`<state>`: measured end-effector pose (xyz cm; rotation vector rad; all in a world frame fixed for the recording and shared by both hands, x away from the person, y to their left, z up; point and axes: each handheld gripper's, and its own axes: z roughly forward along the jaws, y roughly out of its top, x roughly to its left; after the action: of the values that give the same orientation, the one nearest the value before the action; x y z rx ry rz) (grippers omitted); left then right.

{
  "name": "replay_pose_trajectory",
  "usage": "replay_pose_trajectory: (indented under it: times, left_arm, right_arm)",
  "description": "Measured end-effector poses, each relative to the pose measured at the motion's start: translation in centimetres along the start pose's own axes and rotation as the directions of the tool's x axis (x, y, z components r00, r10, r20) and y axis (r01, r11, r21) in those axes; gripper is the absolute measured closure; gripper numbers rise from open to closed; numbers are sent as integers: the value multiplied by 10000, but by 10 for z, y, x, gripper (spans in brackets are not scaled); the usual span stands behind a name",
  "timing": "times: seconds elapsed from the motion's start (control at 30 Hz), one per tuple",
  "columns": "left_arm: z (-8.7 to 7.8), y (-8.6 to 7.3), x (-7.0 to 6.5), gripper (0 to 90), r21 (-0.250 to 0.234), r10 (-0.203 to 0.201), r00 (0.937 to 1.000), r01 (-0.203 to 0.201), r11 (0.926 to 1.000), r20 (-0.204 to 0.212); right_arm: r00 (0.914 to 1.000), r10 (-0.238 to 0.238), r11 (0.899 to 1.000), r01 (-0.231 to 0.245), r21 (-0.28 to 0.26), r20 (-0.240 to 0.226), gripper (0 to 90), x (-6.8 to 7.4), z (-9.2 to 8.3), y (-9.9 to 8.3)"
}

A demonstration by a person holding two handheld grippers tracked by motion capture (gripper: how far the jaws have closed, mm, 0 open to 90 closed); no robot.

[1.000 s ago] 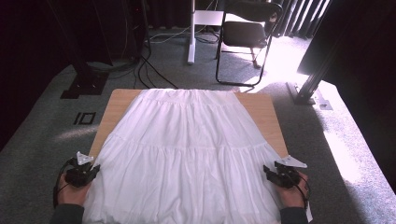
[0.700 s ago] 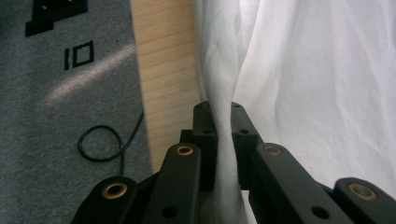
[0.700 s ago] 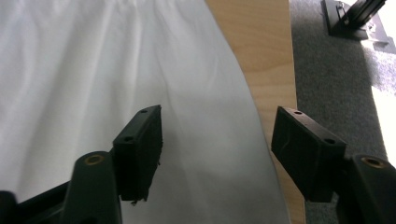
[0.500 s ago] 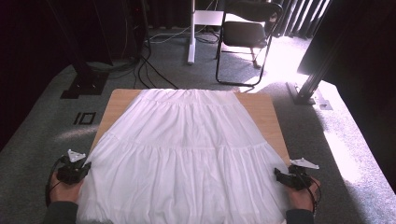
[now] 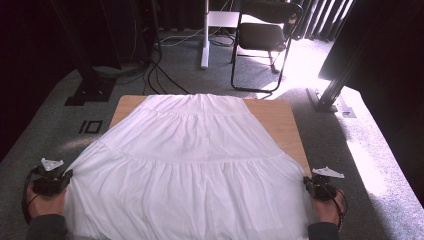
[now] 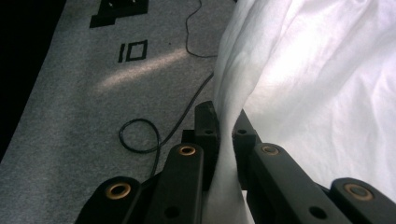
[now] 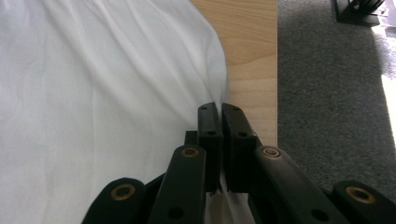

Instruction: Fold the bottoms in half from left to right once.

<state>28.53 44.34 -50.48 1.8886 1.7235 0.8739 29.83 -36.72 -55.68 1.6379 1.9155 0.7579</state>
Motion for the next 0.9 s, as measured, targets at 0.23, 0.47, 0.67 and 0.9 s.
replay_pose_trajectory:
  times: [0.23,0.47,0.67,0.9]
  left_arm:
    - [-43,25,-22,871,-1685,72,9714,339,9851,2375]
    - [-78,61,-74,871,-3195,1682,8746,-161,9474,4547]
    - [-92,97,-159,871,-4195,3887,7399,-1583,8938,5490]
    - [-90,136,-279,871,-4955,5456,5250,-2484,8323,6532]
  right_arm:
    - [10000,-13,9999,12,-119,-88,846,2,1,0]
    - [9996,274,9992,-276,-305,-65,774,0,1,-2]
    - [9992,405,9982,-407,-446,-65,730,-2,1,-5]
    - [9990,448,9976,-452,-520,-87,716,-3,1,-6]
